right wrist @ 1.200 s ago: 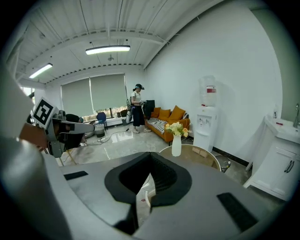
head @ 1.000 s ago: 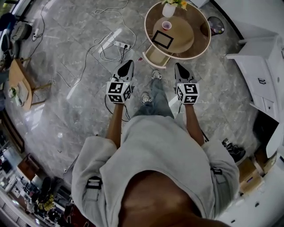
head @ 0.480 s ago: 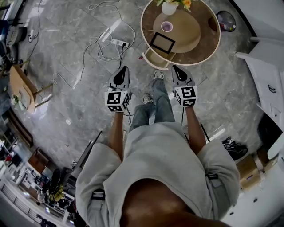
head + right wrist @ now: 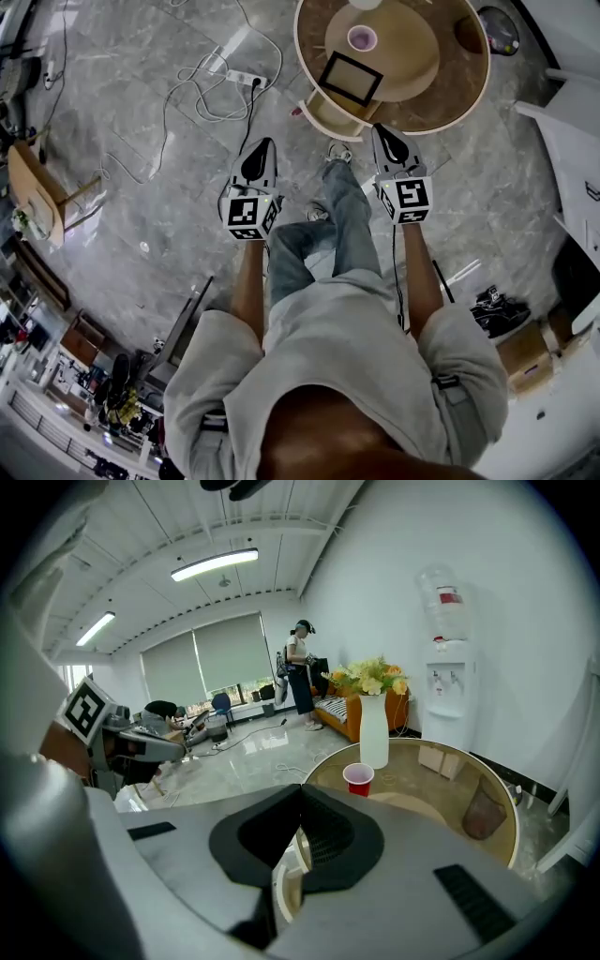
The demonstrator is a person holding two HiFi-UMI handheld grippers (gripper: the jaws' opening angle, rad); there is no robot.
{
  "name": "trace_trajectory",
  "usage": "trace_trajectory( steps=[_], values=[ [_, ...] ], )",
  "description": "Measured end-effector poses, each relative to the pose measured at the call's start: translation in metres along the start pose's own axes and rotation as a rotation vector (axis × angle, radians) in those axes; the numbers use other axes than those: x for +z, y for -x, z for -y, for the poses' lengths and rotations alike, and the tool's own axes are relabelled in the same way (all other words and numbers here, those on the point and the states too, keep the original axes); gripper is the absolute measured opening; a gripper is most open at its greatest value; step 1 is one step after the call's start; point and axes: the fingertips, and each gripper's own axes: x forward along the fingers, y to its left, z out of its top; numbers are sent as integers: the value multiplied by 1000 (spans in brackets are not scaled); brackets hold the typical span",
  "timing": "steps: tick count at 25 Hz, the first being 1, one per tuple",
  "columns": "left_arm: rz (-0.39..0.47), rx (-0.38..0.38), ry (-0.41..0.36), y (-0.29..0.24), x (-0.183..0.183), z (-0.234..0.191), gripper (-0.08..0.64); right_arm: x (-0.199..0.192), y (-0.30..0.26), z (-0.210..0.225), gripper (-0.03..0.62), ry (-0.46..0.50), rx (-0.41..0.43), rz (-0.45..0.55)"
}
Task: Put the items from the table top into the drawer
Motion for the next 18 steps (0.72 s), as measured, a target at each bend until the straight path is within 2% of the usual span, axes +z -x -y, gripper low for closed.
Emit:
trace_trajectory(
  steps=[4,10,18],
  values=[
    [18,14,-8,-26,-57,-25,15,-26,-18,-7,23,32,16,42],
    [87,11,-4,-80,-131,-56,15,-62,-48,-5,23,54,20,121],
    [215,-23,-46,-166,-196,-79,15,-102,-74,7,23,114,29,239]
  ],
)
